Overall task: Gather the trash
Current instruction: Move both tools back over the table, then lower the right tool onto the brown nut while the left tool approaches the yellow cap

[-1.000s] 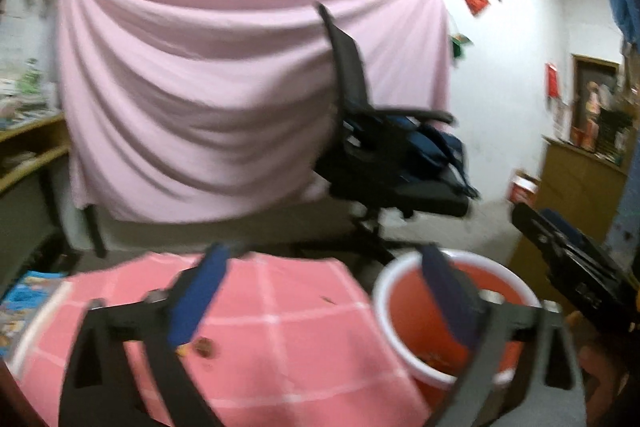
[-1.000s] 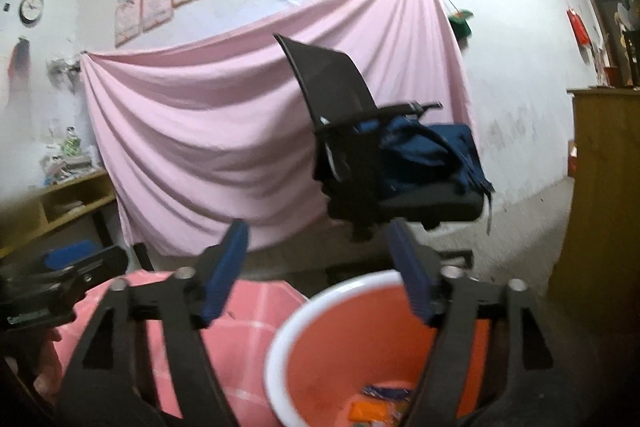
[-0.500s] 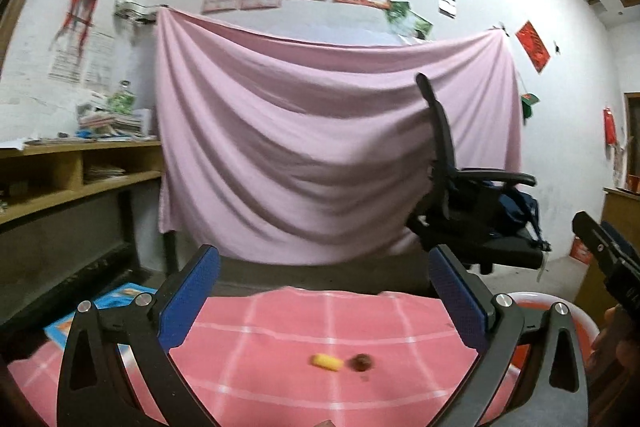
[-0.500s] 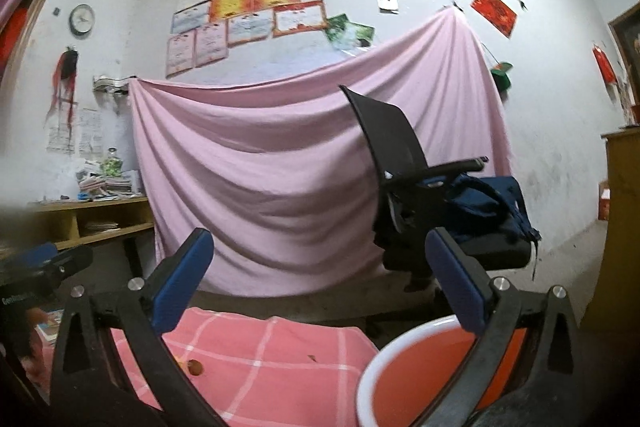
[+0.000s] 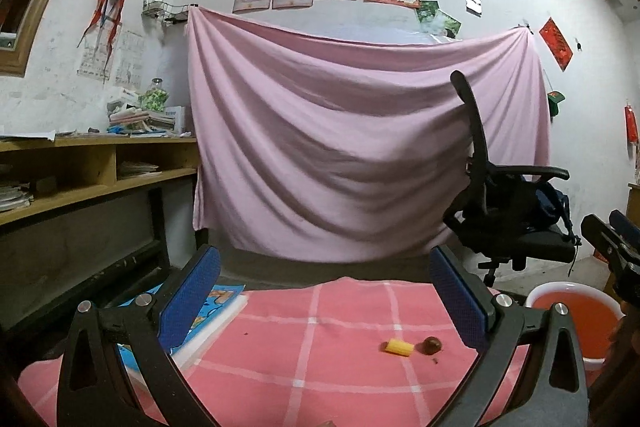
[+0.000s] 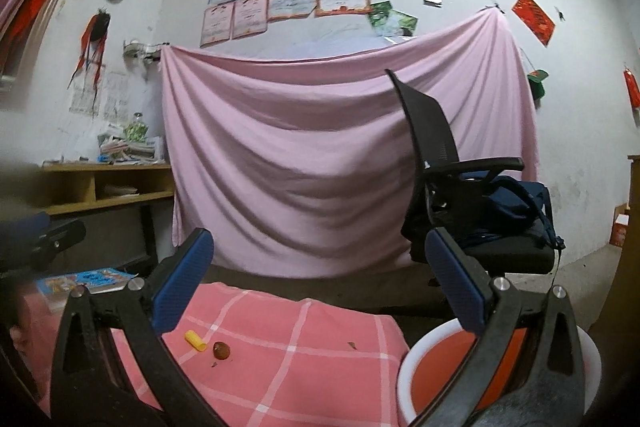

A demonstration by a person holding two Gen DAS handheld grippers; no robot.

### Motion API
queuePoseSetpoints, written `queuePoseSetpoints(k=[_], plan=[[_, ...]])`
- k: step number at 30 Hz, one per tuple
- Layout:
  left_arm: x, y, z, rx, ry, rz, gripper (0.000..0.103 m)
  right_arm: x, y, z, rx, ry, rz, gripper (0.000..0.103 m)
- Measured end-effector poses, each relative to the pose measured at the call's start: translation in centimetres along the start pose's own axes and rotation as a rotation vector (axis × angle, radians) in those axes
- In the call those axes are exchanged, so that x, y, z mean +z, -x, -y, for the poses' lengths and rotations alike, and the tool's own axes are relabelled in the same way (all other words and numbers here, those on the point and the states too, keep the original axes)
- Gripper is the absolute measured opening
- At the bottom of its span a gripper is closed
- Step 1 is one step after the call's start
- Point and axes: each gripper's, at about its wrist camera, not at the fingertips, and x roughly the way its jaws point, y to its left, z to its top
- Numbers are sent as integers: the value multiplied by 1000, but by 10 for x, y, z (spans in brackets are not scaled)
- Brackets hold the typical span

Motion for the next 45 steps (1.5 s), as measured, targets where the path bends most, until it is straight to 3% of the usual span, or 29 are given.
queuePoseSetpoints(k=[4,7,16,18,19,23,25,30,34,45], plan=[[-4,-4,-3,6,-4,-17,102,-4,-7,-8,25,20,-29,103],[-7,-15,-5,15,-10,-72,102,-10,-21,-16,44,41,-101,103],[-24,-68,-6,20,-21,-346,101,-42,-85,-26,193,39,-462,103],[-29,-80,-4,3,-25,-411,101,-51,-99,-32,228,56,-542,96],[-32,-86,-4,-6,-24,-437,99,-55,-104,-35,249,61,-577,91],[-46,-109,-4,-42,-24,-557,73,-71,-123,-43,325,63,-695,81],[-52,-117,-5,-68,-6,-607,68,-76,-130,-48,343,61,-734,79],[-59,-128,-4,-118,23,-677,61,-87,-140,-63,383,80,-810,72],[-57,-130,-1,-143,15,-690,59,-92,-145,-68,378,103,-852,60],[-62,-140,29,-252,-104,-722,59,-91,-145,-50,326,54,-864,59]])
